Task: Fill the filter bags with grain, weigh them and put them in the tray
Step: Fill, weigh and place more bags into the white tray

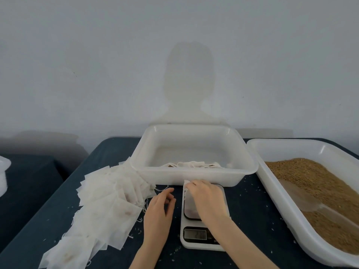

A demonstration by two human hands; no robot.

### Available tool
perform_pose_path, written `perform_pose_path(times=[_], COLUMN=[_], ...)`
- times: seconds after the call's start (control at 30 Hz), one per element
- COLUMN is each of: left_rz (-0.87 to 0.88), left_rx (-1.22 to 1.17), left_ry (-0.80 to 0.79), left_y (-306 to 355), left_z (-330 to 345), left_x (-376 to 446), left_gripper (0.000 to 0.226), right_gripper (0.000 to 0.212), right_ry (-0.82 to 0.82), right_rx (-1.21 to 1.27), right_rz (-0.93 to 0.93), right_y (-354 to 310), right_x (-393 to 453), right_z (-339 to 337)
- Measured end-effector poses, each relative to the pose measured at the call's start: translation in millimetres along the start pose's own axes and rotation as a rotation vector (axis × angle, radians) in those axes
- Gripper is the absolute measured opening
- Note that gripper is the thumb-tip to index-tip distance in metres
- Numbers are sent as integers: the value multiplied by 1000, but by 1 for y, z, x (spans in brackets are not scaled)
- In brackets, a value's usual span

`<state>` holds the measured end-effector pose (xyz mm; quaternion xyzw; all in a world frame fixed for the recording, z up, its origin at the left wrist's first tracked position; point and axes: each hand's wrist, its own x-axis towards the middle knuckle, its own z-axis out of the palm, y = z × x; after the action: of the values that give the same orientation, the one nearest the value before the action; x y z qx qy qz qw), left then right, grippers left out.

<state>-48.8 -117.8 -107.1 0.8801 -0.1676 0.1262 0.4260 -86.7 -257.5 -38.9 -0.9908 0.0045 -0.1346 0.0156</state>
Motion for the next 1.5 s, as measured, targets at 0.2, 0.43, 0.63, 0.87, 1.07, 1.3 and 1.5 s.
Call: perform_pose_path(times=[0.2,0.43,0.63,0.87,1.07,1.3,1.5], left_rz=[4,269,154,43,-135,-170,-83], left_rx=[-165,-37,-79,-82,262,518,426], left_ry=[-54,-180,-110,114,-211,-303,-328], left_y=[8,50,77,66,20,20,30], left_z=[0,-54,-71,-47,-23,-22,-43], left_x=[0,62,129,174,174,172,165], left_gripper=[64,13,14,13,20,27,33], right_gripper=[48,23,17,19,24,30,23], right_ry=[-59,111,177,211,-162,-286,-389], right_rx=[153,625,683,530,258,166,331], right_rz=[-74,-109,-91,-44,65,-35,-11], right_y=[3,12,26,14,6,9,21], right_x=[1,22,85,155,159,164,163], right_z=[-10,-55,-75,-53,13,20,11])
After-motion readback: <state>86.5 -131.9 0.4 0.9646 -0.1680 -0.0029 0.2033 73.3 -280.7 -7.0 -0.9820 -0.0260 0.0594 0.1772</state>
